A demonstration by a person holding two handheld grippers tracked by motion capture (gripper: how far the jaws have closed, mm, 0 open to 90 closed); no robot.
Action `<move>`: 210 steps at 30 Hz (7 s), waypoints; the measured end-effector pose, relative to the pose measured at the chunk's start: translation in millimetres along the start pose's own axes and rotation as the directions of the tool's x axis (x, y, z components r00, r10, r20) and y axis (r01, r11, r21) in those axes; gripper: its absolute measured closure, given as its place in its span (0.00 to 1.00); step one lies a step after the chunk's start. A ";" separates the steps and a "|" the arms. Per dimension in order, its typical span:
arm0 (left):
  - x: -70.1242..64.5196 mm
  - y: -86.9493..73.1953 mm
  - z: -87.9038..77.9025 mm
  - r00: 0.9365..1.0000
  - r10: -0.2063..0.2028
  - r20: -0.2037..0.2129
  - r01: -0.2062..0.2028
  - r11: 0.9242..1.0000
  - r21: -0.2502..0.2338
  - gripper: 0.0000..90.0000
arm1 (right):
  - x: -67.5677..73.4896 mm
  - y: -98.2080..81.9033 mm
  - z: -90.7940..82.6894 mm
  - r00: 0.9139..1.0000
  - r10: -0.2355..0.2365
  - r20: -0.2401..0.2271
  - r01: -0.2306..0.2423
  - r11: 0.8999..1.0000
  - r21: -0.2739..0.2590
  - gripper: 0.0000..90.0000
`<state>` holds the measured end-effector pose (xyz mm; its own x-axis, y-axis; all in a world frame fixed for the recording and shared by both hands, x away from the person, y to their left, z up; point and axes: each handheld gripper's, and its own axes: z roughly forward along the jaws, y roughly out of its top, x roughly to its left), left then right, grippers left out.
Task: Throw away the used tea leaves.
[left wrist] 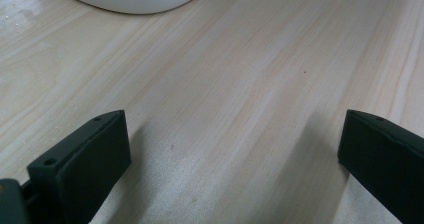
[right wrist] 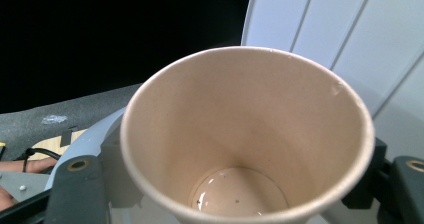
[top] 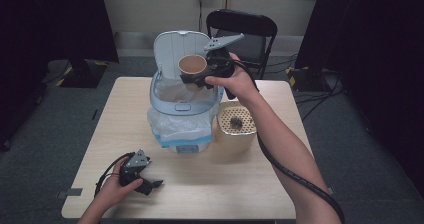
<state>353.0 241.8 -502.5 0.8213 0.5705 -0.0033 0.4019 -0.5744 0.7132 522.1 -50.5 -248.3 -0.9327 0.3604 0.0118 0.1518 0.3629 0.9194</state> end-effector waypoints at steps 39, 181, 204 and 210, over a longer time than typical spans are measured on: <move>0.0 0.0 0.0 1.000 0.000 0.000 0.000 1.000 0.000 0.00 | -9.1 -12.9 -28.6 0.999 0.033 0.006 -0.033 0.999 0.039 0.16; -0.5 0.0 0.3 1.000 -0.007 -0.002 0.007 1.000 -0.004 0.00 | 18.6 -28.2 -16.4 0.991 -0.008 -0.137 0.015 0.998 0.054 0.22; -0.2 0.0 0.1 1.000 -0.002 -0.002 0.002 1.000 0.000 0.00 | 16.2 -26.5 -6.1 0.999 -0.025 -0.043 0.028 0.998 0.057 0.41; -0.3 0.1 0.1 1.000 -0.002 -0.001 0.002 1.000 0.000 0.00 | 16.6 -25.7 -5.3 0.999 -0.022 -0.038 0.024 0.998 0.061 0.41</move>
<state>352.8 241.6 -502.5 0.8200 0.5723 -0.0038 0.4034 -0.5732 0.7132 501.0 -58.4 -269.7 -0.9477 0.3191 0.0067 0.1489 0.4235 0.8936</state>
